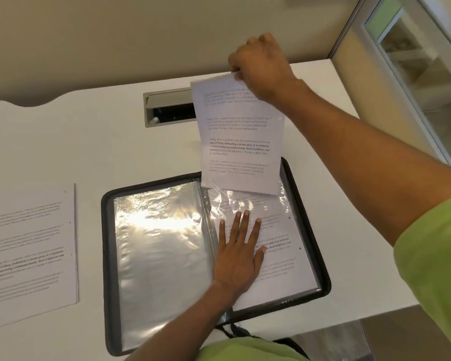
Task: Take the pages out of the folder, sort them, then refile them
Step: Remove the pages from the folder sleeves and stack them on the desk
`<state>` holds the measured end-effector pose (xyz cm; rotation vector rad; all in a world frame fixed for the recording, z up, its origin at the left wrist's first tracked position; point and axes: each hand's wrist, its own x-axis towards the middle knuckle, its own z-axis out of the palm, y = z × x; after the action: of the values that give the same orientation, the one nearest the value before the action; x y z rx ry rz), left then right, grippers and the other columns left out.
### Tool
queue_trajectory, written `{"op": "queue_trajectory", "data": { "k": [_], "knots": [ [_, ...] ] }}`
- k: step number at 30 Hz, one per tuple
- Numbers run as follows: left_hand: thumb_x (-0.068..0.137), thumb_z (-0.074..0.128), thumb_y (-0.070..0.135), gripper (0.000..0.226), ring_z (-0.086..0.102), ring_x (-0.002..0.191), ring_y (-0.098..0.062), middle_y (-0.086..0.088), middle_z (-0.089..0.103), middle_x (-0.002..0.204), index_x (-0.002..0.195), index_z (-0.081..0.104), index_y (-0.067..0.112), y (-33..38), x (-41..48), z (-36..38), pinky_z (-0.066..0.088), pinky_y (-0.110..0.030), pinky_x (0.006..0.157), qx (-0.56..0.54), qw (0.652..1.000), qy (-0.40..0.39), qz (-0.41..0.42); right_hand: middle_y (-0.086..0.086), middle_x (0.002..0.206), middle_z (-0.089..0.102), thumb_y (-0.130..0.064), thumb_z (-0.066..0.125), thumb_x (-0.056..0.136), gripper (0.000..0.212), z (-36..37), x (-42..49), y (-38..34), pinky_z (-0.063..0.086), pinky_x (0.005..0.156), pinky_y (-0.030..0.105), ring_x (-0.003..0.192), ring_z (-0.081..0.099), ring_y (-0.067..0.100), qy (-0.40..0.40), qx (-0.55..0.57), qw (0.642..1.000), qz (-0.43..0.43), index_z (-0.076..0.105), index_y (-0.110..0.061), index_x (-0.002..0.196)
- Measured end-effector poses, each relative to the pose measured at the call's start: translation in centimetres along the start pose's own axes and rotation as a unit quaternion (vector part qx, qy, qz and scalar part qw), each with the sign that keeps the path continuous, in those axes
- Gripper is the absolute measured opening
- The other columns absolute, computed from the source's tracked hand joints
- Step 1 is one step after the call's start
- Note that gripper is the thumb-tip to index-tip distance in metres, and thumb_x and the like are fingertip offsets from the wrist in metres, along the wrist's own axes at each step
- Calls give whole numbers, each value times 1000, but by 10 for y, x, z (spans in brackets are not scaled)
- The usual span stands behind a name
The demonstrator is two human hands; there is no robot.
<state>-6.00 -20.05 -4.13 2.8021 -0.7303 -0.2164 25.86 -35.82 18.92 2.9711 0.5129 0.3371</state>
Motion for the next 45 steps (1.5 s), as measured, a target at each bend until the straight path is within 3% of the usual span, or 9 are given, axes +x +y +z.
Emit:
{"op": "queue_trajectory", "data": {
  "k": [9, 13, 17, 22, 26, 32, 38, 42, 45],
  "knots": [
    [113, 33, 47, 63, -1, 162, -17, 2, -1, 176, 168, 11, 25, -14, 4, -18, -1, -51, 131, -146, 986, 74, -18, 6, 99, 70, -20, 59, 99, 9, -76, -27, -23, 34, 99, 42, 99, 58, 30, 58, 16, 997, -39, 66, -16, 102],
    [109, 51, 41, 70, 12, 161, -11, 3, 16, 175, 167, 17, 21, -42, 21, -85, 11, -43, 132, -347, 898, 227, -146, 3, 95, 70, -16, 60, 98, 6, -107, -58, -54, 33, 101, 41, 98, 59, 28, 47, 20, 998, -48, 65, -19, 98],
    [100, 71, 39, 87, 19, 157, -2, 9, 21, 172, 167, 18, 22, -84, 36, -154, 18, -16, 125, -438, 820, 306, -203, -3, 95, 71, -20, 62, 99, 5, -132, -91, -86, 32, 106, 40, 99, 60, 23, 52, 52, 996, -41, 66, -23, 98],
    [96, 77, 38, 57, 28, 157, -13, 6, 37, 167, 147, 51, 42, -131, 33, -186, 27, -40, 128, -457, 811, 327, -164, -5, 103, 72, -27, 62, 100, 8, -159, -117, -118, 29, 112, 38, 106, 59, 19, 26, 78, 996, -28, 69, -25, 105],
    [100, 72, 22, 34, 60, 133, -18, 1, 68, 139, 133, 69, 19, -145, 7, -198, 50, -40, 111, -517, 786, 314, -128, -8, 106, 70, -34, 63, 99, 13, -171, -129, -132, 28, 111, 35, 106, 57, 15, 31, 131, 991, -22, 69, -27, 108],
    [98, 71, 9, 18, 74, 108, -18, 0, 80, 112, 113, 78, 18, -165, -38, -209, 57, -27, 92, -602, 721, 305, -156, -7, 134, 62, -47, 69, 93, 52, -127, -146, -140, 47, 101, 23, 118, 57, 5, 167, 392, 889, 166, 59, -18, 135],
    [97, 72, 13, 20, 74, 105, -19, -5, 79, 114, 117, 76, 13, -223, -86, -206, 59, -32, 89, -633, 674, 305, -227, -2, 126, 68, -42, 69, 96, 49, -43, -161, -225, 55, 91, 21, 109, 65, 5, -22, 600, 740, 304, 57, -17, 136],
    [98, 73, 17, 17, 74, 108, -27, -6, 78, 116, 114, 77, 17, -275, -121, -198, 58, -45, 95, -618, 685, 265, -281, 0, 88, 74, -16, 74, 92, 12, 7, -159, -297, 61, 80, 44, 82, 71, 16, -36, 588, 751, 299, 72, -12, 103],
    [102, 68, 16, 16, 76, 105, -21, 1, 79, 114, 113, 77, 21, -309, -152, -193, 58, -41, 92, -598, 683, 251, -335, -1, 82, 73, -8, 72, 89, 4, 23, -149, -347, 62, 75, 37, 76, 70, 17, -66, 586, 744, 314, 73, -11, 91]
  ]
}}
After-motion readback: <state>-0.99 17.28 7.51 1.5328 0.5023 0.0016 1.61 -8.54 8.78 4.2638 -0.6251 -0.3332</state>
